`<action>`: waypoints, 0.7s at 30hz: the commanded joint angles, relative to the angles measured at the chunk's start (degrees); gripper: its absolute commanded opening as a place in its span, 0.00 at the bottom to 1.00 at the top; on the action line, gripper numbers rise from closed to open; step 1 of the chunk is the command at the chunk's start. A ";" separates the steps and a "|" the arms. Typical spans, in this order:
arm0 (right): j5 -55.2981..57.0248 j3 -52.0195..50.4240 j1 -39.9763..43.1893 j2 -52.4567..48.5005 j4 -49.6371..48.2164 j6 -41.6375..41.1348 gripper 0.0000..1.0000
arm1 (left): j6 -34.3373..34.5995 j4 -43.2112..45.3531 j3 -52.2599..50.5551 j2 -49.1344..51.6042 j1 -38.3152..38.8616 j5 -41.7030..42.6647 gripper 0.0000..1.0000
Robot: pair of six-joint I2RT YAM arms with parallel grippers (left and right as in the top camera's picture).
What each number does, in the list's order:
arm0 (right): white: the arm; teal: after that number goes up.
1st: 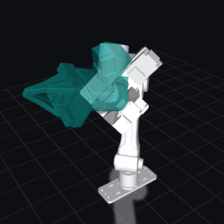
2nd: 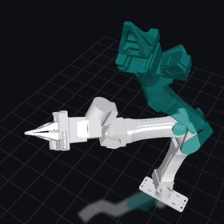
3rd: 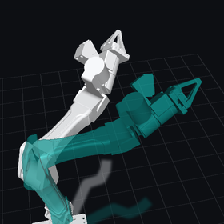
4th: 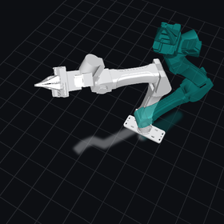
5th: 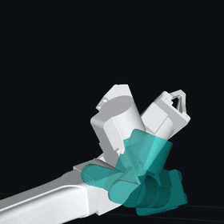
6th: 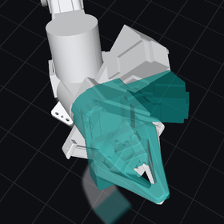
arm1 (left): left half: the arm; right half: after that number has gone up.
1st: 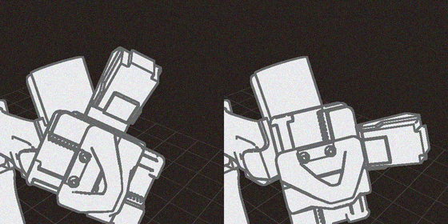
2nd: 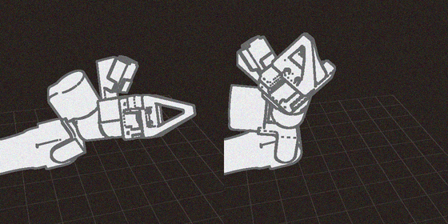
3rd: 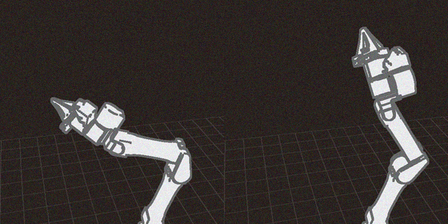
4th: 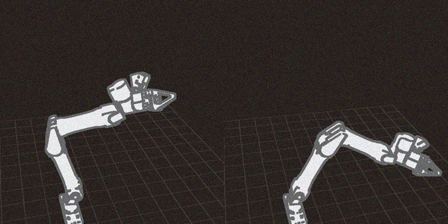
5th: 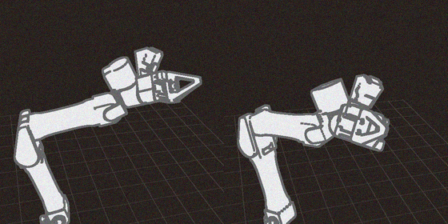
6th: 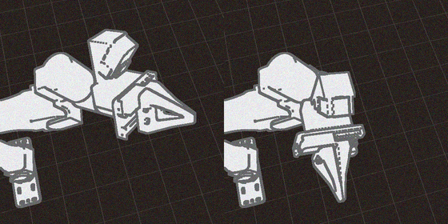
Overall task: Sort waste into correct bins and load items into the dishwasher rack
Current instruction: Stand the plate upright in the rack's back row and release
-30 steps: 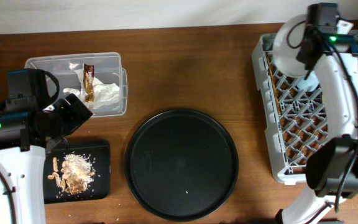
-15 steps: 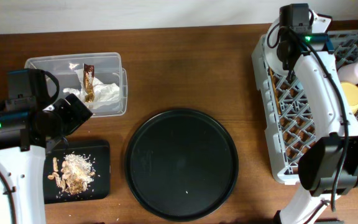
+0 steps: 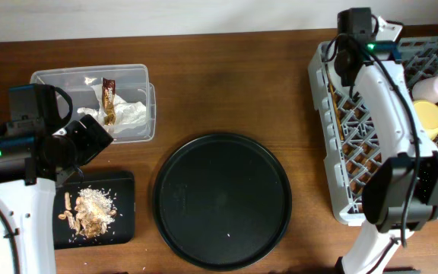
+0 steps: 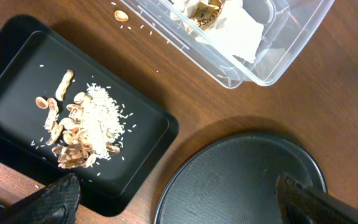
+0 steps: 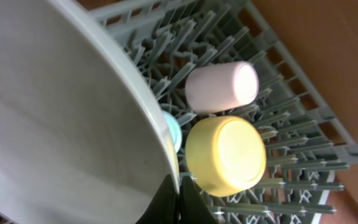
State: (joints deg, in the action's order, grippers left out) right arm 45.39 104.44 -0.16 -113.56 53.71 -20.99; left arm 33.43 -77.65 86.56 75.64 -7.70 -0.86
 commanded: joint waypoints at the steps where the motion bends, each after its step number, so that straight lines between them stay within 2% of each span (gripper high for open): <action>1: 0.24 -0.20 -0.76 -0.83 0.20 -0.46 0.04 | -0.70 -0.04 0.20 -0.02 -0.35 -0.02 0.99; 4: 0.24 -0.17 -1.38 -0.63 1.16 -0.44 0.05 | -0.70 -0.07 0.20 -0.02 -0.35 -0.02 0.99; 6: 0.24 -0.09 -1.86 -0.07 2.16 -0.48 0.15 | -0.70 -0.07 0.20 -0.02 -0.35 -0.02 0.99; 7: 0.24 -0.04 -2.16 0.39 2.62 -0.48 0.17 | -0.70 -0.07 0.20 0.00 -0.35 -0.02 0.99; 10: 0.22 0.11 -2.93 2.29 3.26 -0.94 0.11 | -0.70 -0.04 0.20 0.00 -0.35 -0.04 0.99; 17: -2.25 0.15 -4.92 11.23 4.15 -0.90 0.12 | -0.70 -0.04 0.20 0.00 -0.35 -0.04 0.99; 19: -6.71 0.15 -5.25 15.08 4.44 -0.92 0.27 | -0.70 -0.04 0.20 -0.02 -0.35 -0.02 0.99; 20: -9.62 0.15 -5.22 17.16 4.55 -0.92 0.44 | -0.70 -0.04 0.20 0.00 -0.35 -0.02 0.99; 21: -13.42 0.15 -5.22 19.82 4.76 -0.92 0.70 | -0.70 -0.04 0.20 -0.02 -0.35 -0.02 0.99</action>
State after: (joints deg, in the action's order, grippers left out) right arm 40.53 104.40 -4.84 -100.64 58.13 -21.15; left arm 33.45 -77.65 86.56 75.64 -7.70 -0.86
